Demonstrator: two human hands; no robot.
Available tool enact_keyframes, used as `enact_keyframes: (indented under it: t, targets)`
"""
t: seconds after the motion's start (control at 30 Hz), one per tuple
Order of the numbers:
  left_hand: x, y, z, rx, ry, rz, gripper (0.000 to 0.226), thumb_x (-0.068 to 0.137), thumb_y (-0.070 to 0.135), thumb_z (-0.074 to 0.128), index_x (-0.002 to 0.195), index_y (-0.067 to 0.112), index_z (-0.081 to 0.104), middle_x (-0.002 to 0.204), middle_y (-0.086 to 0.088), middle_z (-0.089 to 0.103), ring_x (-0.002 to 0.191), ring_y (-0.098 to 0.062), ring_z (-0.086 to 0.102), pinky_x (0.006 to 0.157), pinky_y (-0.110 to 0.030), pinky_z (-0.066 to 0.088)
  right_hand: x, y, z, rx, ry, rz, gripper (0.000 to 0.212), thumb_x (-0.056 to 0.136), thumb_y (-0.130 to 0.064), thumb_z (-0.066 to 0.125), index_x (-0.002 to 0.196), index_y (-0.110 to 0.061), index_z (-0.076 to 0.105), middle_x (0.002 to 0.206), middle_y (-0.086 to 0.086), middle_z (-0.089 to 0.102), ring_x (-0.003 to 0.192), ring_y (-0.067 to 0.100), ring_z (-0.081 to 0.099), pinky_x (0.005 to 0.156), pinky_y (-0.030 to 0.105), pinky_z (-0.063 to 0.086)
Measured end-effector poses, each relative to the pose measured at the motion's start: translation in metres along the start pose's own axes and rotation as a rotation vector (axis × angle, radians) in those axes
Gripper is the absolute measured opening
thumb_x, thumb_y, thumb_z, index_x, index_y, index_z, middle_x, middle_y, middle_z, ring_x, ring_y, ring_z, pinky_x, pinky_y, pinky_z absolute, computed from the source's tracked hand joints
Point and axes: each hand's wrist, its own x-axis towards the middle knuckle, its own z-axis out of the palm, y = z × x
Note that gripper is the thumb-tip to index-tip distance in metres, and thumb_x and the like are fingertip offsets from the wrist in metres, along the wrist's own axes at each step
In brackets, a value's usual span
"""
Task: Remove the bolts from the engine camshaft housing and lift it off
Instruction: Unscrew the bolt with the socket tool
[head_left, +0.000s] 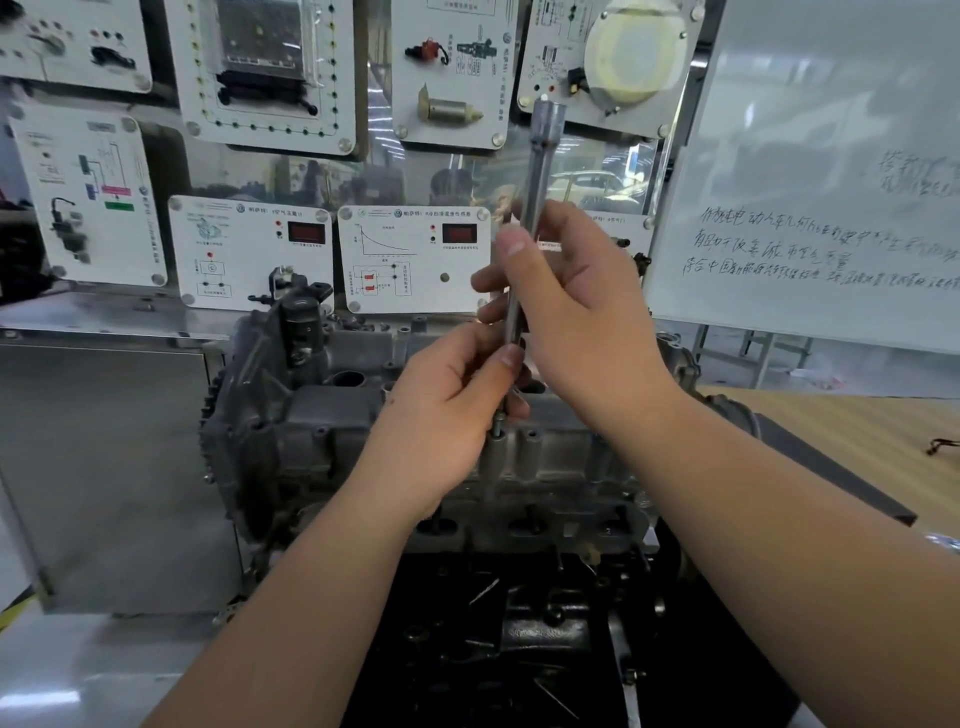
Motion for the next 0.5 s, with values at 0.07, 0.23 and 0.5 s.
enact_keyframes:
  t: [0.07, 0.23, 0.5]
  targets:
    - [0.000, -0.002, 0.002, 0.006, 0.025, 0.022, 0.005, 0.092, 0.038, 0.061, 0.093, 0.038, 0.066, 0.091, 0.008, 0.072, 0.072, -0.012, 0.070, 0.065, -0.026, 0.051, -0.001, 0.001, -0.002, -0.051, 0.037, -0.034, 0.016, 0.102, -0.027, 0.057, 0.112, -0.016, 0.064, 0.080, -0.001, 0.074, 0.068, 0.016, 0.071, 0.066, 0.038, 0.061]
    - [-0.001, -0.005, 0.003, -0.009, 0.016, 0.051, 0.016, 0.088, 0.048, 0.061, 0.097, 0.035, 0.066, 0.093, 0.010, 0.070, 0.072, -0.010, 0.069, 0.066, -0.022, 0.053, 0.000, 0.005, -0.006, -0.084, -0.050, -0.052, 0.022, 0.106, -0.023, 0.046, 0.097, -0.016, 0.064, 0.086, 0.000, 0.075, 0.074, 0.011, 0.072, 0.069, 0.031, 0.060]
    - [-0.002, 0.002, 0.005, 0.243, 0.023, 0.070, 0.028, 0.095, 0.055, 0.040, 0.105, 0.047, 0.064, 0.097, 0.019, 0.073, 0.085, -0.001, 0.070, 0.072, -0.021, 0.054, -0.009, 0.039, -0.002, -0.230, -0.140, -0.062, 0.034, 0.104, -0.028, 0.044, 0.087, 0.001, 0.051, 0.069, 0.001, 0.048, 0.061, 0.006, 0.044, 0.058, 0.033, 0.040]
